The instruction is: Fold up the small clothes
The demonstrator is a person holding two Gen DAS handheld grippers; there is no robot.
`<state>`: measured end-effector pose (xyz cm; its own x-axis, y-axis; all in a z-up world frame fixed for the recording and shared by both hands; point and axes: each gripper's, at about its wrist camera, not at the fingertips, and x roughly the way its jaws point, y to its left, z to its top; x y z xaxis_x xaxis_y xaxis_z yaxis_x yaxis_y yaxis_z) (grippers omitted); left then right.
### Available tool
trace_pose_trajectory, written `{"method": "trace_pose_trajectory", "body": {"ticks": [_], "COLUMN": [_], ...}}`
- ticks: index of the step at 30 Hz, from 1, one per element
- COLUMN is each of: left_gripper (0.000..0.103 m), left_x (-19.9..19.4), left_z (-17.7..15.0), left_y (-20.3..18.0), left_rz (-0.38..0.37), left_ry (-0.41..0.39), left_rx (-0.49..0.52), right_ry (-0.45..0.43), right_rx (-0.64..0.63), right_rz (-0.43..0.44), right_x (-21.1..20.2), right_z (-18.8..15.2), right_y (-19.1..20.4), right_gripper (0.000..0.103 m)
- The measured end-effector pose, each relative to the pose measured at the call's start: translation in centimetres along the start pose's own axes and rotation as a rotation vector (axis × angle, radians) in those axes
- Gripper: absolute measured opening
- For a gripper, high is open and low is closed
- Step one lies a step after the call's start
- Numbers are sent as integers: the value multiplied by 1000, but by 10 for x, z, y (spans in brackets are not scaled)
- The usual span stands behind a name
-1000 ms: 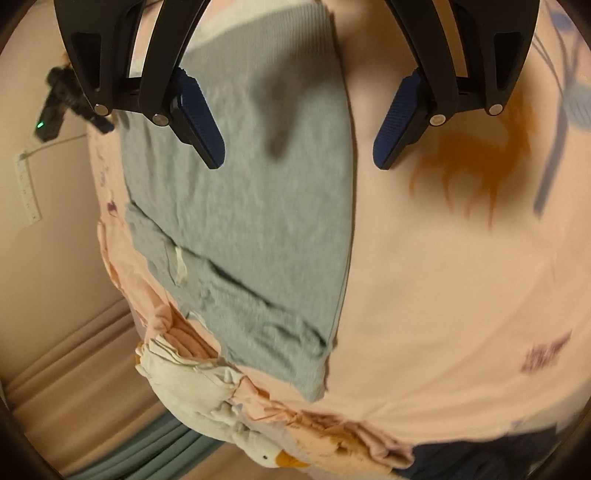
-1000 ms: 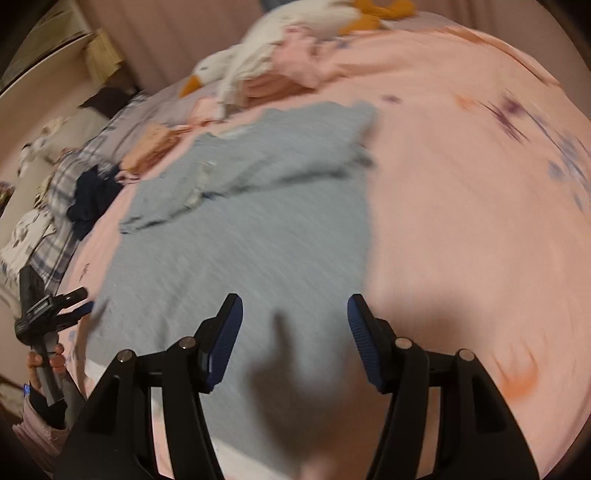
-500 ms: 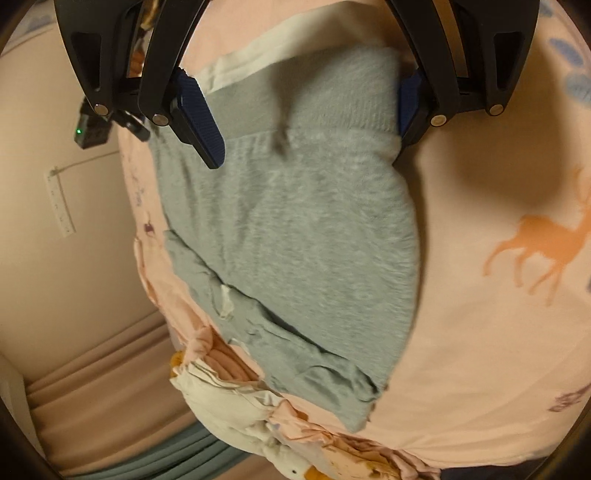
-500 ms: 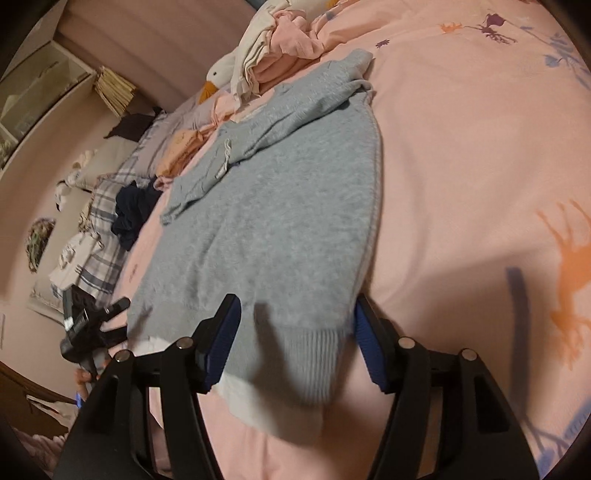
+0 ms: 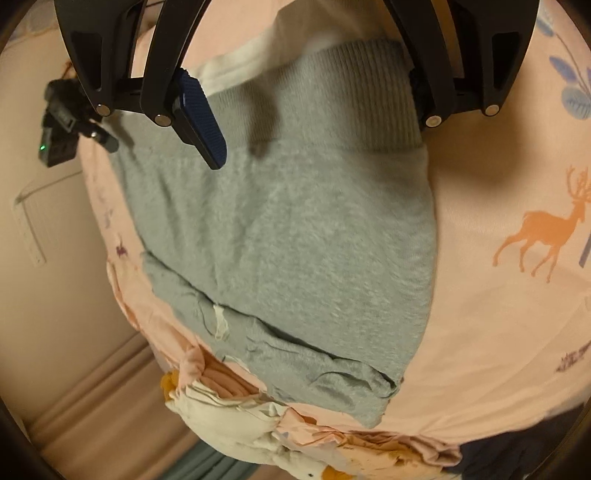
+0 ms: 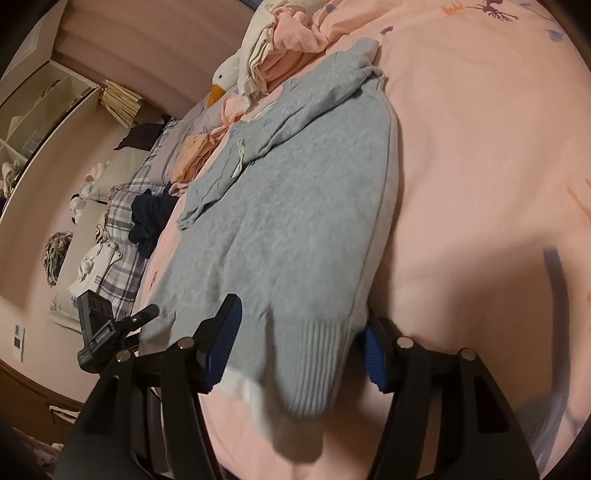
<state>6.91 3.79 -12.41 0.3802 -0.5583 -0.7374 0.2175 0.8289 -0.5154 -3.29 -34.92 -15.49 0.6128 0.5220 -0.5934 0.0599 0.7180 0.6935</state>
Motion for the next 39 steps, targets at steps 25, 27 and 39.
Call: {"method": "trace_pose_trajectory", "body": {"ticks": [25, 27, 39], "left_gripper": [34, 32, 20], "left_x": [-2, -2, -6], "left_z": [-8, -9, -8], "left_y": [-16, -16, -21], "left_rz": [209, 209, 200], "left_ry": [-10, -12, -29], "left_rx": [82, 81, 89], "right_ry": [-64, -69, -90], "right_rx": [16, 19, 20], "right_rz": [-88, -88, -74], "right_x": [4, 4, 1], "right_z": [-10, -10, -11], "right_y": [4, 4, 9], "right_gripper": [29, 28, 20]}}
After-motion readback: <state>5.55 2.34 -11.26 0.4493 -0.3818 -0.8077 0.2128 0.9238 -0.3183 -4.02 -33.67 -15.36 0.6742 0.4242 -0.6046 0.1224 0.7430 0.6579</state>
